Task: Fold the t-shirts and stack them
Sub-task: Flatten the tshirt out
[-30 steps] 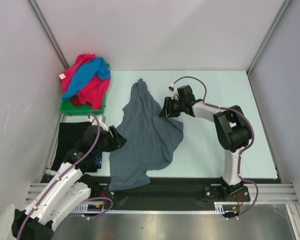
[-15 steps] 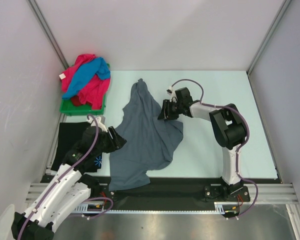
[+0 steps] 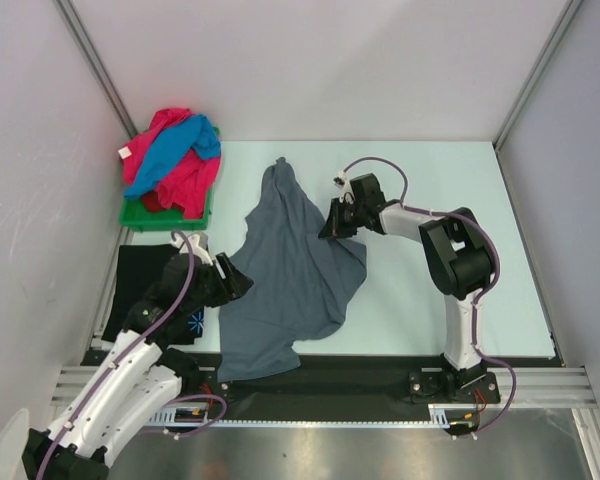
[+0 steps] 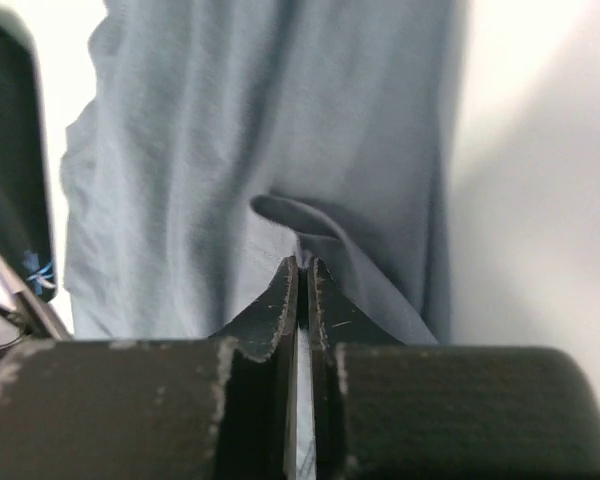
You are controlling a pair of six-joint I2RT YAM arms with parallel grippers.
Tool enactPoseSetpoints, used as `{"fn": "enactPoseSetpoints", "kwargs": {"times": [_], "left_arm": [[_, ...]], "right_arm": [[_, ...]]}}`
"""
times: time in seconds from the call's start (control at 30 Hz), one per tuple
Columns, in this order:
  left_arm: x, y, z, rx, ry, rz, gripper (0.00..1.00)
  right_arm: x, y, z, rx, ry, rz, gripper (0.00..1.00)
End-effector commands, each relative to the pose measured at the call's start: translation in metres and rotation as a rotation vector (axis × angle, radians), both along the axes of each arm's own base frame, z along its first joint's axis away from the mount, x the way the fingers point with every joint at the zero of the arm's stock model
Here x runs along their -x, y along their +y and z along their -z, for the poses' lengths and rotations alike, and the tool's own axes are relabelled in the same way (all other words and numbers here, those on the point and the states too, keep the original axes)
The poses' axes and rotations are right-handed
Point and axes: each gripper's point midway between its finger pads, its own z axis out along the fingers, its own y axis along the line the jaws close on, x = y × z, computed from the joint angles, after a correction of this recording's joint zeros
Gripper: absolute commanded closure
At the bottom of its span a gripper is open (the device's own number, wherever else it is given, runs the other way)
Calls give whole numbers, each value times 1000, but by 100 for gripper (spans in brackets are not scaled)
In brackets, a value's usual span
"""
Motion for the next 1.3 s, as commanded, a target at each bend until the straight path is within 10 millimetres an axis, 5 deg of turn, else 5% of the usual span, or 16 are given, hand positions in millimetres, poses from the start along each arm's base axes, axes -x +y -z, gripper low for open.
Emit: {"fn": "enactPoseSetpoints", "kwargs": {"times": [0.0,0.13,0.4,0.5,0.8,0.93,0.97,1.17,1.27], "left_arm": [[-2,6,-13,10,-16,-42,33],[0,18,4,-58,66,-101,26],[-17,-1,43,-60,206,-73,33],[-29,-5,50,-61,171,-85,28],[-71,-50,99,-25,319,-37,32],[-97,-64,115,-42,347,-20,31],[-97,-61,134,-82,401,-19,30],[-155,-89,127,-91,399,31,30],[-186,-89,89,-137,303,3,30]], "right_arm": [[-14,-18,-54,45,-119,79,99],[-14,-71,-84,150,-147,267,100],[16,-211,-120,223,-132,658,100],[29,-248,-134,242,-154,729,100],[67,-272,-187,209,-283,795,100],[77,-278,-191,199,-286,802,100],[79,-277,-190,196,-284,796,100],[87,-277,-199,190,-314,793,100],[87,-277,-199,193,-308,794,100]]}}
